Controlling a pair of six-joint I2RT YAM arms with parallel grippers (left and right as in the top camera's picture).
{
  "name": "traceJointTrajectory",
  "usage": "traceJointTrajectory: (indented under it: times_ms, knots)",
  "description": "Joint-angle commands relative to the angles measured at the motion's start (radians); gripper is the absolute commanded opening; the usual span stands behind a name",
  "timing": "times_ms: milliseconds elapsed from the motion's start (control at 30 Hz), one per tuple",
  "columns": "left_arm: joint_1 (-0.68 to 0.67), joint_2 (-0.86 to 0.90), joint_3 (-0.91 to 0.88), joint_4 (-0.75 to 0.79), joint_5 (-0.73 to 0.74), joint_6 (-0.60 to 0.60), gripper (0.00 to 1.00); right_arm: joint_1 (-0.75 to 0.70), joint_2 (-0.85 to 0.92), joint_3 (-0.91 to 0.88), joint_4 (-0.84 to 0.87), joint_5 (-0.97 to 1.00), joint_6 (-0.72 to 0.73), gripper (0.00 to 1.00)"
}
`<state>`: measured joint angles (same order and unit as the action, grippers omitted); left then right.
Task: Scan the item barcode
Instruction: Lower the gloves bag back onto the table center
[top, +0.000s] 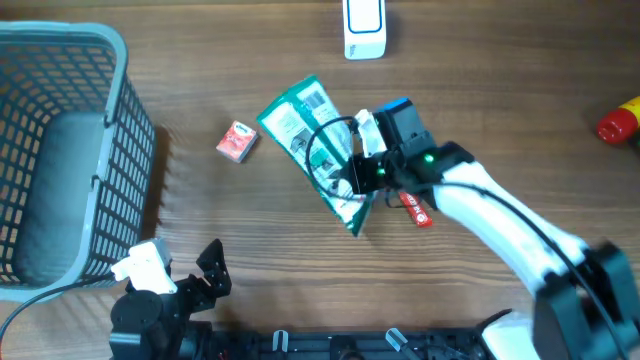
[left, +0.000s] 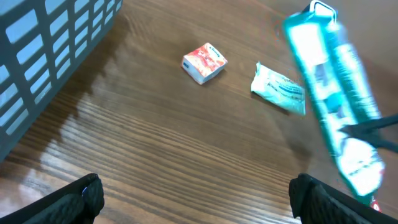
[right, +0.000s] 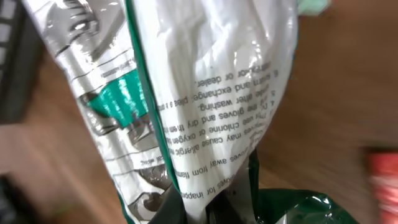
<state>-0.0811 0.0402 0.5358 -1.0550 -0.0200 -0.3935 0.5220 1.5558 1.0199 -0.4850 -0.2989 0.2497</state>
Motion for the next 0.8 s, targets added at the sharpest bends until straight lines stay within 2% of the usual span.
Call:
traceJointTrajectory:
  times_ms: [0,67,200,333,567,700,767]
  knots:
    - [0.006,-0.004,-0.001,0.001,0.004,0.020,1.00,0.075,0.002,0.000,-0.043,0.457,-0.010,0.05]
    - [0.006,-0.004,-0.001,0.001,0.004,0.020,1.00,0.111,0.053,-0.002,-0.028,0.650,0.064,0.05]
    - [0.006,-0.004,-0.001,0.001,0.004,0.020,1.00,0.185,0.182,-0.001,0.028,0.962,0.091,0.05]
    - [0.006,-0.004,-0.001,0.001,0.004,0.020,1.00,0.283,0.234,-0.001,0.058,0.854,0.048,0.05]
    - [0.006,-0.004,-0.001,0.001,0.004,0.020,1.00,0.436,0.234,-0.001,0.021,0.844,0.113,0.05]
    - [0.006,-0.004,-0.001,0.001,0.004,0.020,1.00,0.450,0.234,-0.001,0.048,0.773,0.103,0.09]
    - [0.006,-0.004,-0.001,0.001,0.004,0.020,1.00,0.450,0.234,-0.001,0.084,0.730,0.029,0.08]
